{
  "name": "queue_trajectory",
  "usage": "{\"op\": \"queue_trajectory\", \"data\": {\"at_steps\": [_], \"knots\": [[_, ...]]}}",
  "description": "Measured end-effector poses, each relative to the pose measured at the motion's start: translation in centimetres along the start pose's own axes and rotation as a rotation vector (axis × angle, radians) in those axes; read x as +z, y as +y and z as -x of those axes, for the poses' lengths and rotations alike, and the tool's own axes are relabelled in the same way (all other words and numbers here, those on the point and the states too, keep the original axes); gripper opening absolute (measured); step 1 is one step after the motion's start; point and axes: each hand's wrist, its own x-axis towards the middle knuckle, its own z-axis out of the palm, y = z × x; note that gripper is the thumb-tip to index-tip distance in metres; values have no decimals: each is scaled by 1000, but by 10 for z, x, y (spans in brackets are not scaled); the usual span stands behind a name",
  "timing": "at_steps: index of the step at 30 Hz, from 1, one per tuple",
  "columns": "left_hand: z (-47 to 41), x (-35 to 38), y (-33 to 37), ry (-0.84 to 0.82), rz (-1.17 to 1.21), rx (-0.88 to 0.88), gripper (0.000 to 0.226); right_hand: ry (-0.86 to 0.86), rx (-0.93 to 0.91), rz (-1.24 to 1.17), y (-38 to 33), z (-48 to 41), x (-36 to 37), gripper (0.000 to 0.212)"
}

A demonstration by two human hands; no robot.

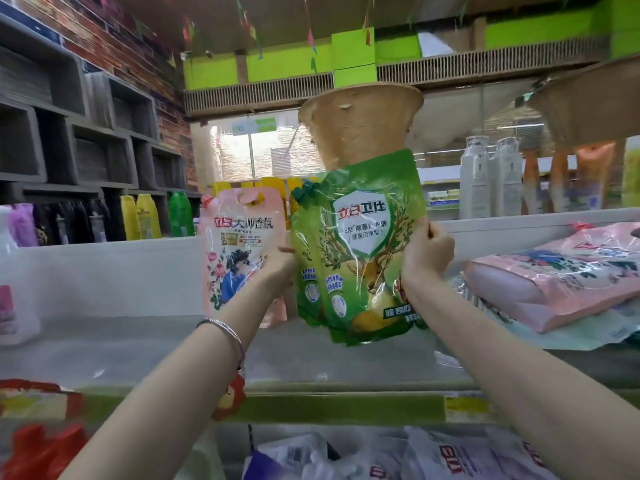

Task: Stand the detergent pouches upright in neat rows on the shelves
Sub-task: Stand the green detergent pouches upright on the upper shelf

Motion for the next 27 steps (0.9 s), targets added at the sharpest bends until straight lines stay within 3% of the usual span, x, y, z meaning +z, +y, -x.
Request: {"op": "queue_trajectory", "data": {"at_steps": [2, 10, 12, 15, 17, 19, 23, 27], "knots": [[-2, -2, -1, 2, -21, 13, 15, 22, 73, -5, 6, 8, 8, 45], [-9, -14, -16, -263, -218, -70, 21, 97, 255, -205, 28, 32, 35, 41], [-9, -12, -19, -333, -244, -91, 27, 29, 281, -211, 28, 28, 32, 39], [-11, -5, -20, -347, -243, -57, 36, -80, 504, -294, 24, 9, 15, 33], [-11, -4, -17, -340, -237, -56, 31, -246, 625, -260, 21, -7, 0, 31], [-14, -7, -14, -306, -220, -55, 27, -486, 675, -76, 21, -20, -10, 28], [-15, -8, -8, -223, -230, -61, 27, -786, 654, 113, 29, -36, -12, 19], [-20, -6, -8, -141, -207, -91, 26, -812, 575, 150, 39, -46, -6, 24]]}}
